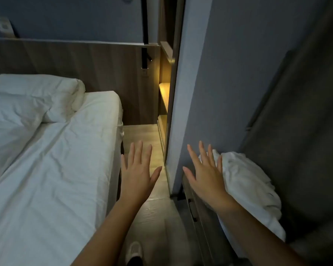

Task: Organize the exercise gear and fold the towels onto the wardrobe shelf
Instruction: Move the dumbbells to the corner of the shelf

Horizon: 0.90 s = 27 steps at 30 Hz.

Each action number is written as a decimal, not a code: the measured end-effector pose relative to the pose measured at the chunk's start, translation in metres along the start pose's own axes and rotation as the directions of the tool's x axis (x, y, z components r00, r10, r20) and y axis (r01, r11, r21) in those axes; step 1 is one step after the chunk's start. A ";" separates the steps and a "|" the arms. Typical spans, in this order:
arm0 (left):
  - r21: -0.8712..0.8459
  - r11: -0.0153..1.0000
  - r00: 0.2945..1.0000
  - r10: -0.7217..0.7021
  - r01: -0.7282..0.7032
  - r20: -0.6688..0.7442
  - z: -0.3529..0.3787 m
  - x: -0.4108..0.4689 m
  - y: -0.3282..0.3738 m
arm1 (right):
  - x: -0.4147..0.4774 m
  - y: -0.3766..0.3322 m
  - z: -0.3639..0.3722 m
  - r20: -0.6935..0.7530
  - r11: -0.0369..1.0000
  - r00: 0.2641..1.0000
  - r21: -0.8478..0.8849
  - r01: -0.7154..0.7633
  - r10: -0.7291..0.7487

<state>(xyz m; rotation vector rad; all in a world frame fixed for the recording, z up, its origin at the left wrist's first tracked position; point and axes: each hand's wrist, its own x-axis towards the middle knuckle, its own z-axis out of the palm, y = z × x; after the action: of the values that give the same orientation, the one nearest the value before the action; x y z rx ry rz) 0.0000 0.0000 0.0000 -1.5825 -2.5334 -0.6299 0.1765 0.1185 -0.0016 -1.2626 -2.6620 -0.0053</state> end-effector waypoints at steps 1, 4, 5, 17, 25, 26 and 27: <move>-0.006 1.000 1.000 -0.011 0.011 0.027 0.005 0.012 -0.008 | 0.013 -0.003 0.005 0.014 1.000 1.000 0.000 -0.001 0.001; 0.008 1.000 0.999 -0.010 0.010 0.042 0.023 0.055 -0.038 | 0.058 -0.011 0.027 0.044 0.999 0.998 -0.011 -0.034 0.034; 0.014 1.000 0.997 -0.006 0.005 0.074 0.027 0.071 -0.047 | 0.074 -0.016 0.034 0.056 0.999 0.997 -0.013 -0.045 0.046; 0.047 0.998 0.986 0.032 -0.040 0.165 0.053 0.237 -0.152 | 0.244 -0.091 0.079 0.129 0.993 0.987 0.051 -0.106 0.099; 0.019 0.999 0.981 0.026 -0.031 0.193 0.089 0.311 -0.185 | 0.328 -0.091 0.106 0.189 0.994 0.978 0.046 -0.098 0.088; 0.018 0.999 0.980 0.029 -0.033 0.195 0.095 0.322 -0.188 | 0.340 -0.090 0.111 0.193 0.995 0.978 0.038 -0.095 0.086; 0.020 0.999 0.980 0.035 -0.039 0.194 0.102 0.333 -0.191 | 0.352 -0.088 0.117 0.196 0.995 0.977 0.032 -0.091 0.083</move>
<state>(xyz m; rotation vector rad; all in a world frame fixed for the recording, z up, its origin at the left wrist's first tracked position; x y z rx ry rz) -0.3060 0.2471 -0.0536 -1.7584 -2.6269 -0.4609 -0.1284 0.3422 -0.0467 -1.4339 -2.7484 0.1947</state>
